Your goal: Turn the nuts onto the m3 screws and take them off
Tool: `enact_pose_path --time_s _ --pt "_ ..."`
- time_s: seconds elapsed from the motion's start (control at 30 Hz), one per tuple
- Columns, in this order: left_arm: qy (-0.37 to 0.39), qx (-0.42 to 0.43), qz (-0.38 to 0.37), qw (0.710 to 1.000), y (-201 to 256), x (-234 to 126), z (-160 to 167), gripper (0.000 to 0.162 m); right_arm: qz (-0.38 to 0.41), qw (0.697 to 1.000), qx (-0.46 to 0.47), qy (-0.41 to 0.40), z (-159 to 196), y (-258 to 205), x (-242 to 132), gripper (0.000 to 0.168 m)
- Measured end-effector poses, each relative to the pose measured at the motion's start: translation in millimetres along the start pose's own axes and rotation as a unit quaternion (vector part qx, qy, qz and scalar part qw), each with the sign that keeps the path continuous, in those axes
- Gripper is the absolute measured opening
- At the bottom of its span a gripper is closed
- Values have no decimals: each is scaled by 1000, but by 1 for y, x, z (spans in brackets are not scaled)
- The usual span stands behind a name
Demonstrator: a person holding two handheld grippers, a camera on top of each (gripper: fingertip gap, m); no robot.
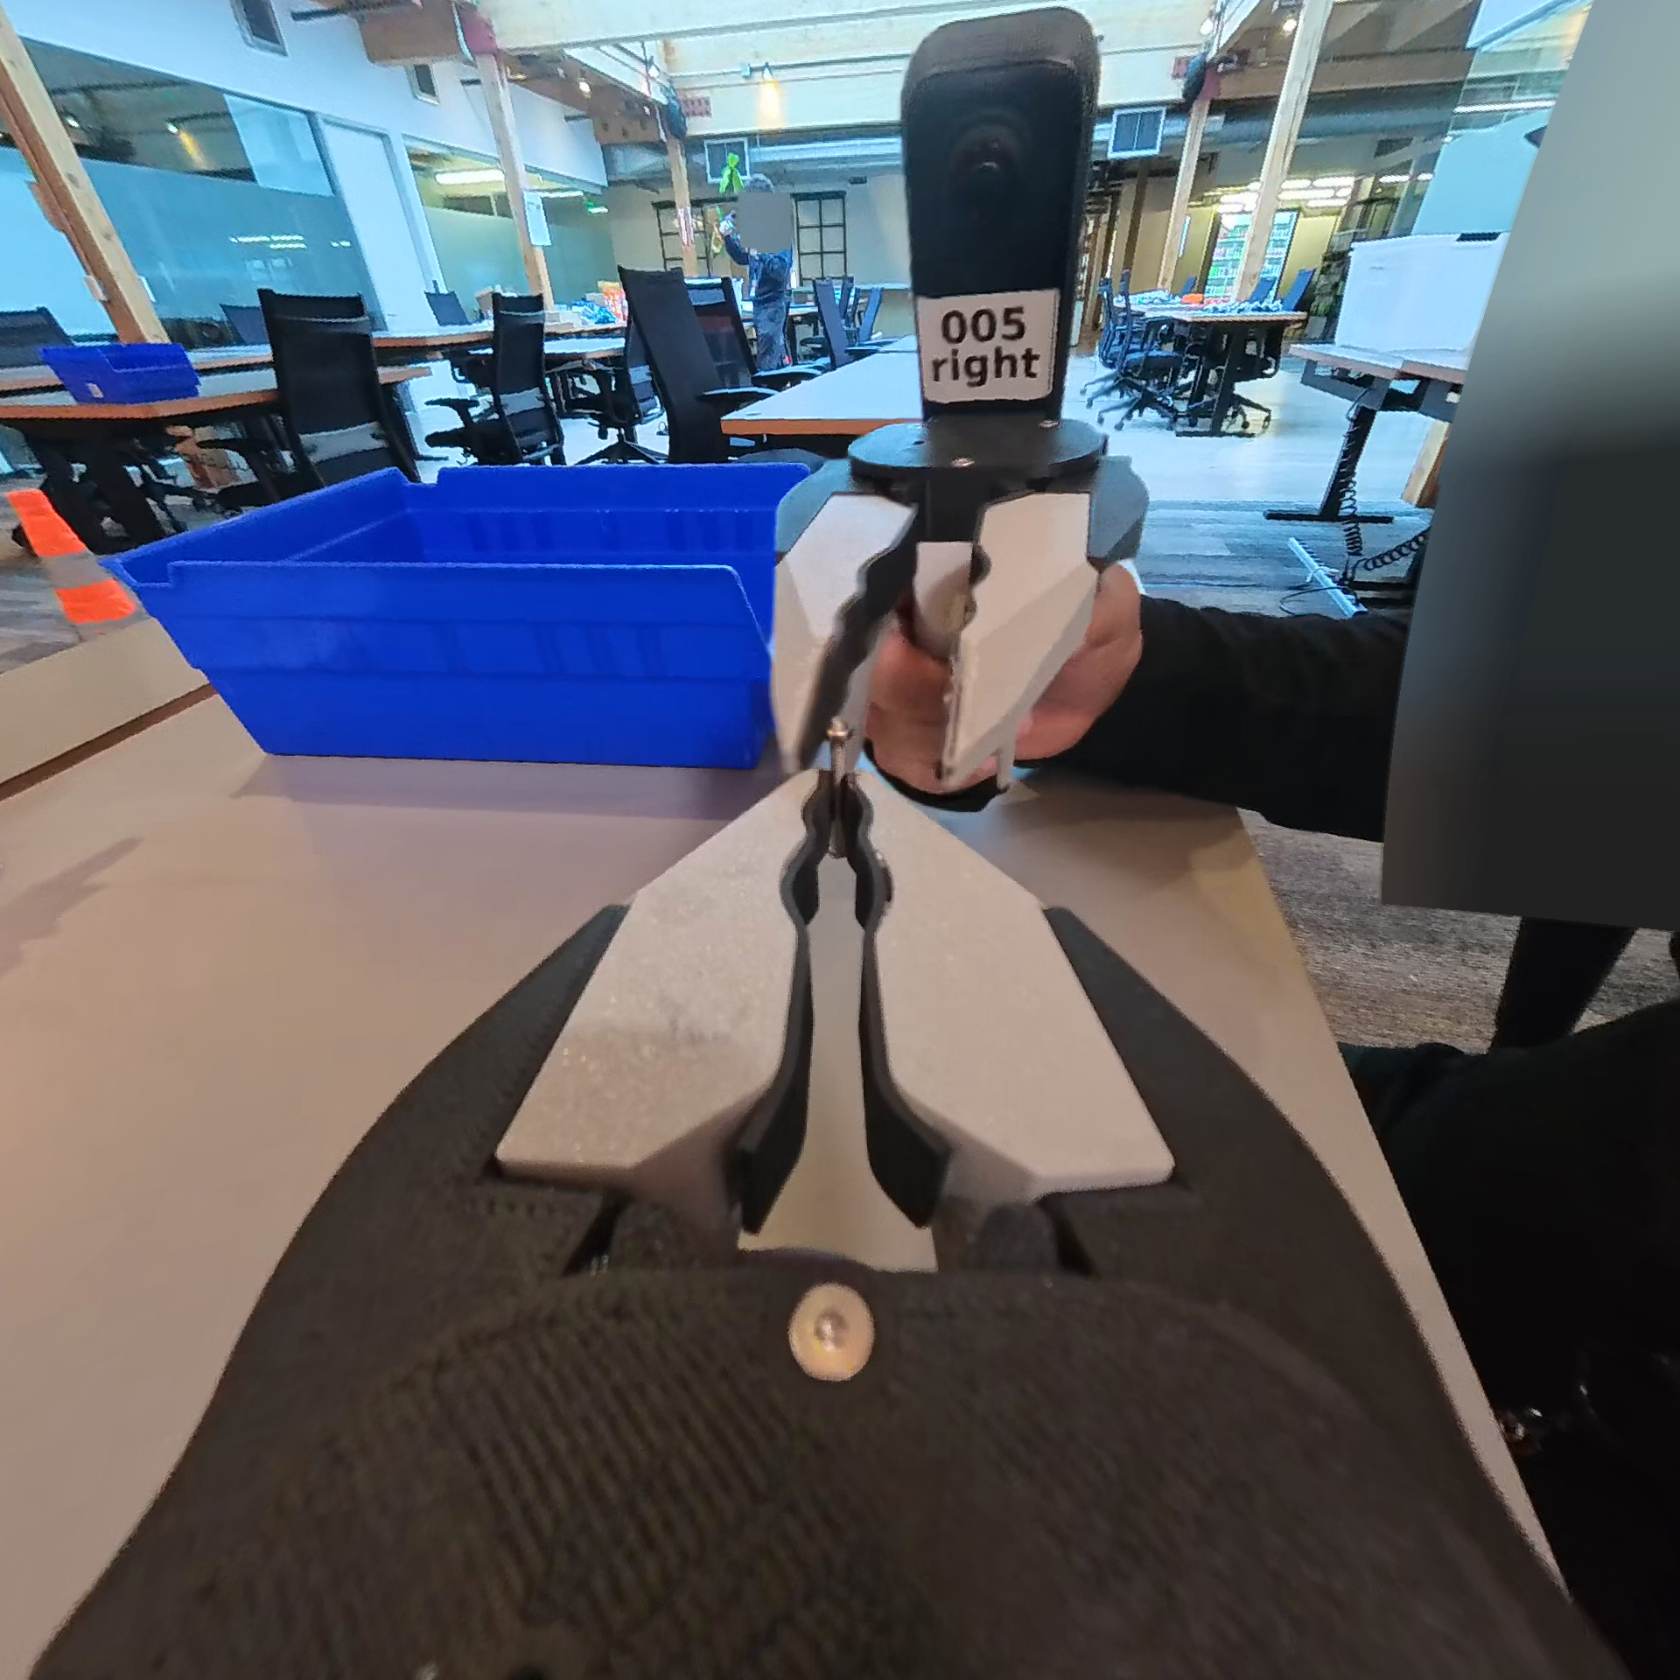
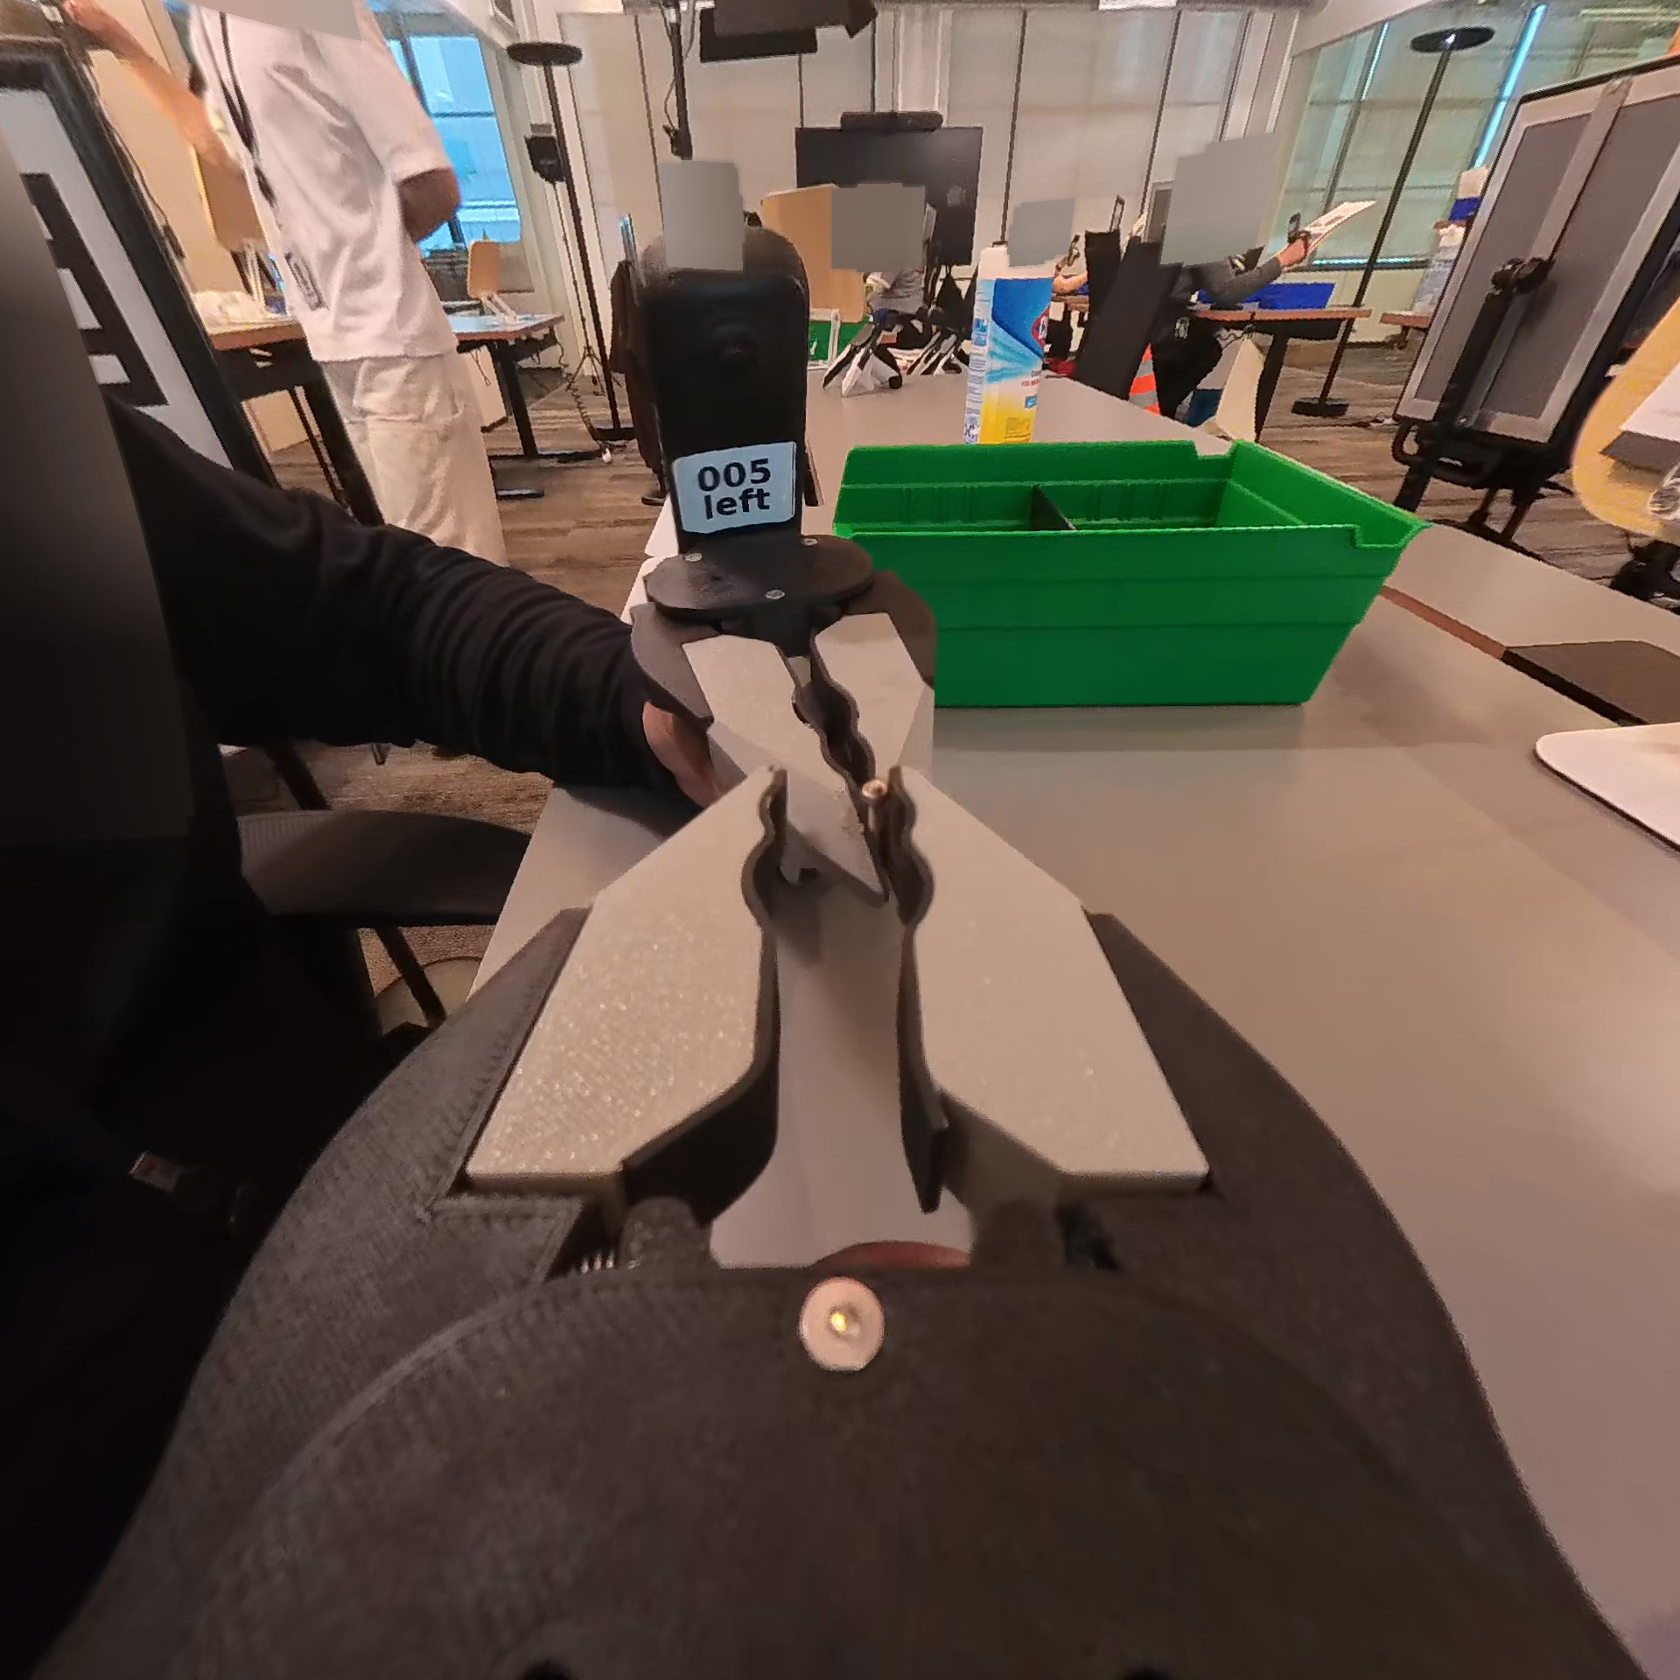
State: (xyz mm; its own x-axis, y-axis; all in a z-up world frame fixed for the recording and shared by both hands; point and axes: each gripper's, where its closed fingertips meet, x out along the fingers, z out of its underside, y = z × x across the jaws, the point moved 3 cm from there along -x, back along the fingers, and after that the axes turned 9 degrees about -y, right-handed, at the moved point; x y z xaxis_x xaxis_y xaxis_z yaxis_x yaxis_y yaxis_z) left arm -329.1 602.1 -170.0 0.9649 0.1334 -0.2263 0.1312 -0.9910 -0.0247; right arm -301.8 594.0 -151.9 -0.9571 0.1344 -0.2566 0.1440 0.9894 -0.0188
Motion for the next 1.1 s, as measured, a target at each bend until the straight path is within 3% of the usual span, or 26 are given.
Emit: enact_pose_path --time_s 0.1,0.27,0.4,0.53,0.67,0.83,0.93,1.1 --pt "4 -5 -5 1000 -3 -2 -1 0 10 1000 -4 10 -1 3 -11 6" --pt "1 -8 0 1000 -2 -1 0 0 0 1000 18 21 -4 5 -4 25" --pt "1 -2 -3 1000 -2 -1 -1 0 4 1000 -3 2 -1 0 3 24" --pt "7 -5 -10 1000 -4 -3 -3 0 1 1000 -1 15 -2 0 -10 9" --pt "5 -10 -6 1000 -4 -3 -2 0 0 999 18 27 -6 4 -8 24" --pt "6 -3 -8 1000 -3 -3 -2 0 8 1000 -6 1 -1 0 0 23" --pt "9 -4 -15 1000 -5 -4 -4 0 -5 1000 -1 17 -3 0 -10 4" --pt "7 -12 -12 1000 -7 -5 -3 0 12 999 12 30 -7 7 -9 24"
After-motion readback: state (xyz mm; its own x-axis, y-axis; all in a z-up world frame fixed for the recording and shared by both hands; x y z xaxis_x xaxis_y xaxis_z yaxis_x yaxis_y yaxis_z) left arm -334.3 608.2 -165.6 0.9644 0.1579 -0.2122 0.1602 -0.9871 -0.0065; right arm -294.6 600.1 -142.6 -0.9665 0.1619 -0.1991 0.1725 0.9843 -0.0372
